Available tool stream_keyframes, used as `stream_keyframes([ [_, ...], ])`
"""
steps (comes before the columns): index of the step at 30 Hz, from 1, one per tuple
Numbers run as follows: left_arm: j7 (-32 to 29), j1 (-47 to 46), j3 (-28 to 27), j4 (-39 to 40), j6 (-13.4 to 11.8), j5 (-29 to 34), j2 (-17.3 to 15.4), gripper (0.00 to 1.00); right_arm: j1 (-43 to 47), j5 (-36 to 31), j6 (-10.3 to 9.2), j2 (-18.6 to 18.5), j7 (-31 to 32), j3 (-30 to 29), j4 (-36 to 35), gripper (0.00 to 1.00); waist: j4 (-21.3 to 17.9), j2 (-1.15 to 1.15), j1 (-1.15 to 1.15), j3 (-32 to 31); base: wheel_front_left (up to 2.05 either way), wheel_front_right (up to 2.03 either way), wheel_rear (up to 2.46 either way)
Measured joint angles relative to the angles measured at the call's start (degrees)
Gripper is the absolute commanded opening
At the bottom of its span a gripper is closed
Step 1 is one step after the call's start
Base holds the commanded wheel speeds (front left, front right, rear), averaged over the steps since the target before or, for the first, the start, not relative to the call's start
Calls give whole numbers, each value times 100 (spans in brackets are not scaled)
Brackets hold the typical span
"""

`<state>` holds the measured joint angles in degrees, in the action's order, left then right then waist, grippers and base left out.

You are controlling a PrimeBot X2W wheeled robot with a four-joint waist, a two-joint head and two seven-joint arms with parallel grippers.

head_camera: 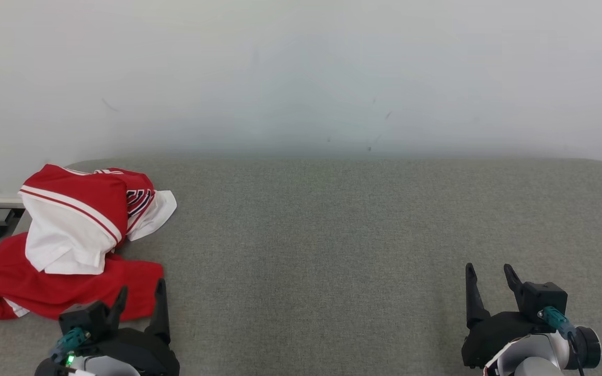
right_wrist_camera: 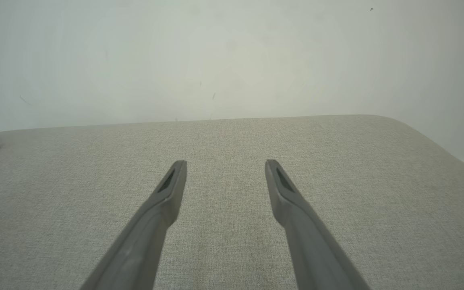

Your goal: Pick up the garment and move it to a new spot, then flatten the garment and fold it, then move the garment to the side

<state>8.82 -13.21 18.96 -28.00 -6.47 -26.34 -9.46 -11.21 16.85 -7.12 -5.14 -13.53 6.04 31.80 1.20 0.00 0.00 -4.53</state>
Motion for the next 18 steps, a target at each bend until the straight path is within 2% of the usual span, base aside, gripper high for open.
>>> stream_keyframes([
  [12, -185, -4, 48, 32, 46, -33, 3, 100, 10, 0, 0, 33, 47, -57, -14, 100, -1, 0, 0, -25, 0, 0, 0],
  [18, -281, -64, 145, 66, 46, -22, 53, 100, 64, 1, 0, 30, 46, -176, -67, 100, 183, 0, 0, -13, 0, 0, 0],
])
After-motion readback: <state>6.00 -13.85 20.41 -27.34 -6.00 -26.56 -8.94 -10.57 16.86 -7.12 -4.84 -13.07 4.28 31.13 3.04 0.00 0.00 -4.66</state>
